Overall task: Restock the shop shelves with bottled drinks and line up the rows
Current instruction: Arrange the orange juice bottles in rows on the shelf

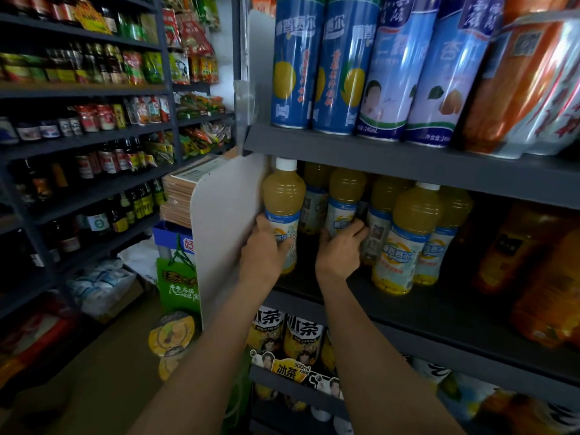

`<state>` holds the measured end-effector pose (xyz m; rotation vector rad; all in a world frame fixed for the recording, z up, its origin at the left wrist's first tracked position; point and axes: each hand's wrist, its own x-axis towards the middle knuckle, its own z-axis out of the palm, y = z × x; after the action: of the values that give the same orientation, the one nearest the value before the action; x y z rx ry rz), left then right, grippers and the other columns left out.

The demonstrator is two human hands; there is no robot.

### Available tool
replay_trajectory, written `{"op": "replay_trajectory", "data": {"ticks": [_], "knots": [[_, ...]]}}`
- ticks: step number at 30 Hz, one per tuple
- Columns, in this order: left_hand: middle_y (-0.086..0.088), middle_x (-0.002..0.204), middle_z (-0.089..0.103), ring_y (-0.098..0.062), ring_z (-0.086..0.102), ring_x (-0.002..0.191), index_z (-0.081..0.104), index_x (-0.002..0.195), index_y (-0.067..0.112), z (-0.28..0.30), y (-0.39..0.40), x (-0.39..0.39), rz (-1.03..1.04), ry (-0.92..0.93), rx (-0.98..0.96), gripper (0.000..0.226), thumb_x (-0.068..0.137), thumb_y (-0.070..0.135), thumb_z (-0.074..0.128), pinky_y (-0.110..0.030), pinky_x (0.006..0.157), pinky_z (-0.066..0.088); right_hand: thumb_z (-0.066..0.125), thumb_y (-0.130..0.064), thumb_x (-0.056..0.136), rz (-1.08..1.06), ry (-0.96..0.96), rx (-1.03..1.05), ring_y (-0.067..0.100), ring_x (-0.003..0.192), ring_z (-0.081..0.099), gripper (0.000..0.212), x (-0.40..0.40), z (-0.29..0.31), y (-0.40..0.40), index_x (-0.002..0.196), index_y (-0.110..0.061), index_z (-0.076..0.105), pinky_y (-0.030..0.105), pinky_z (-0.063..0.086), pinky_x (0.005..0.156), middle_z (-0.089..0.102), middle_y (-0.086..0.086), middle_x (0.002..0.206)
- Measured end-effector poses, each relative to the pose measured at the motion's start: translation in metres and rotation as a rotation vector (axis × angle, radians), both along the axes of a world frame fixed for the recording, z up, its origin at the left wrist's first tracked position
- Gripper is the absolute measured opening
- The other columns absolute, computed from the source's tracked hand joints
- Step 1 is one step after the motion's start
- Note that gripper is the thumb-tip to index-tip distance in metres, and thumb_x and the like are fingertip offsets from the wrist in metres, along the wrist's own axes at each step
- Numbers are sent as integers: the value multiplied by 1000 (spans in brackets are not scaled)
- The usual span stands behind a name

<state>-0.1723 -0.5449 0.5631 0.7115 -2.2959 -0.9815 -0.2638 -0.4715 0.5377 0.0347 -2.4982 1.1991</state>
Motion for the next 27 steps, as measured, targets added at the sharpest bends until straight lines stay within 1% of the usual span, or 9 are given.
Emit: {"op": "replay_trajectory", "data": {"ticks": [3,6,7,9,11,12,18,22,27], "knots": [[-12,126,55,-29,55,114,38,123,7,-3,-3,1,-4,19,-32,48,85,22,64,-37,88,45,61,-24,88,63,182,-77,30,101,59,43,9,-5,2,122,-3,44,37,51,69,42,16,129],[-12,125,56,-29,55,113,39,124,8,-3,-6,1,-6,21,-67,50,84,25,65,-37,87,45,57,-13,90,369,373,128,30,99,61,29,10,-10,-1,116,-1,55,34,50,74,59,17,113],[-12,125,56,-29,55,113,39,124,8,-3,-6,1,-2,18,-74,50,84,25,65,-38,88,45,54,-12,92,418,334,187,32,104,59,33,6,-8,-5,123,0,51,36,50,79,58,19,116],[-13,124,56,-30,55,112,39,123,7,-2,-6,0,12,6,-89,49,85,26,64,-39,87,46,48,-8,94,407,196,244,32,116,53,52,-3,-2,-16,141,0,27,38,47,89,48,20,133],[-14,123,56,-32,55,112,38,122,6,-2,-6,0,22,-12,-103,49,85,28,63,-40,86,46,40,-4,95,362,91,294,33,120,50,61,-8,3,-26,146,1,8,38,45,92,37,20,142],[-14,123,56,-32,55,112,38,122,6,-3,-7,0,21,-15,-100,49,85,28,63,-40,86,46,38,-3,95,347,47,293,34,120,50,60,-10,5,-31,146,2,6,39,45,93,37,21,142],[-13,126,56,-31,53,115,37,128,8,-1,-14,1,-23,-13,-62,55,84,27,65,-38,88,44,39,-8,97,292,-171,209,33,129,41,49,-35,13,-54,140,4,19,38,36,104,38,24,141],[-14,126,56,-31,54,114,36,129,9,-3,-17,0,-52,3,-32,56,84,25,66,-42,92,47,38,-8,98,196,-137,136,32,120,50,33,-39,15,-59,128,3,37,35,43,95,48,22,131],[-14,125,57,-31,55,114,37,128,9,-5,-19,0,-57,13,-35,56,83,24,66,-44,92,47,49,-17,94,275,-88,102,33,115,52,35,-32,13,-51,122,2,42,37,45,90,51,21,126]]}}
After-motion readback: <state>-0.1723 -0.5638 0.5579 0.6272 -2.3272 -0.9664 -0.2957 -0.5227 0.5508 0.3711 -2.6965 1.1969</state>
